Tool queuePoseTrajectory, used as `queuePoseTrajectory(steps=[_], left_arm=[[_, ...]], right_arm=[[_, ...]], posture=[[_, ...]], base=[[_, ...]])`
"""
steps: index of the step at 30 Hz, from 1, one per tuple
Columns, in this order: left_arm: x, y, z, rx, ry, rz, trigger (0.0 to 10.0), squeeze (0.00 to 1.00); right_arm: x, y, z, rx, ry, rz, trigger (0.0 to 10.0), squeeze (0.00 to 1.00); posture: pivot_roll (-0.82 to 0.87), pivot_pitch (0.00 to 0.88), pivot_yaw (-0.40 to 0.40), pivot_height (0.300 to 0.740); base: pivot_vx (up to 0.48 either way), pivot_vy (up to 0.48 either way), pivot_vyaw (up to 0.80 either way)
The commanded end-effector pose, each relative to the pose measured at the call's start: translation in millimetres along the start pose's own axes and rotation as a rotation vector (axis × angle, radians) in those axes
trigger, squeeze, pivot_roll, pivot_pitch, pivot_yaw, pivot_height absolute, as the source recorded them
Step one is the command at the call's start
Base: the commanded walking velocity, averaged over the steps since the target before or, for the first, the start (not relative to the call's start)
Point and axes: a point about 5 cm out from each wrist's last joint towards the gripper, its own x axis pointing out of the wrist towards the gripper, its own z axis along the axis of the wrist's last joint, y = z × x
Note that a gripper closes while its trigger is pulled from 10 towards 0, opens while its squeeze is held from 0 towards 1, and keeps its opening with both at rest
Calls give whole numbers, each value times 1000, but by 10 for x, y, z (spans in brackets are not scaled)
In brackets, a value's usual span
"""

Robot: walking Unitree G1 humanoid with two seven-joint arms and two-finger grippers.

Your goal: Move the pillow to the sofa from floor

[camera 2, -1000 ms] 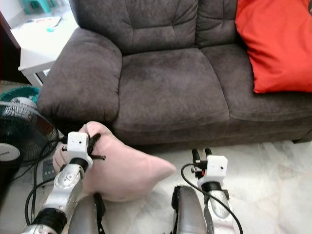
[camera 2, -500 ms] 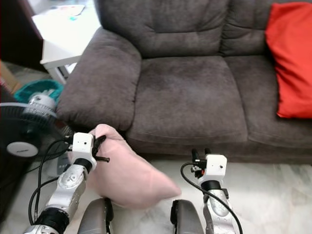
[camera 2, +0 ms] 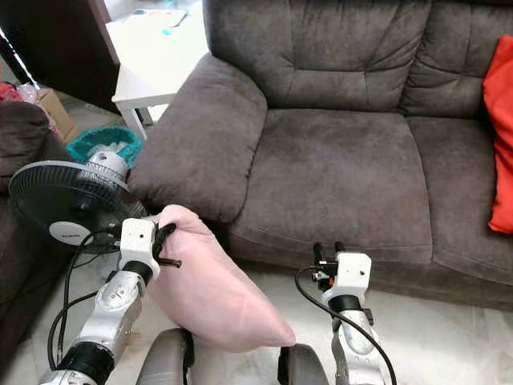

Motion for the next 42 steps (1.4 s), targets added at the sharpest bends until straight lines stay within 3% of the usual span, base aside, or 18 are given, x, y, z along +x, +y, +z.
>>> queuePoseTrajectory(steps=[1,14,42], left_arm=[[73,74,263,9,-117,27,10000,0],[71,106,275,16,-118,32,10000,0],[65,56,319,-2,-129,-34,10000,0]], right_arm=[[-13,17,4,5,-1,-2,10000,0],[-20,56,16,11,-3,-4,10000,0],[-5,32,-59,13,42,-20,10000,0]], posture=[[8,37,38,641],[18,47,44,739],[40,44,50,740]], base=[[0,0,0],[0,0,0],[0,0,0]])
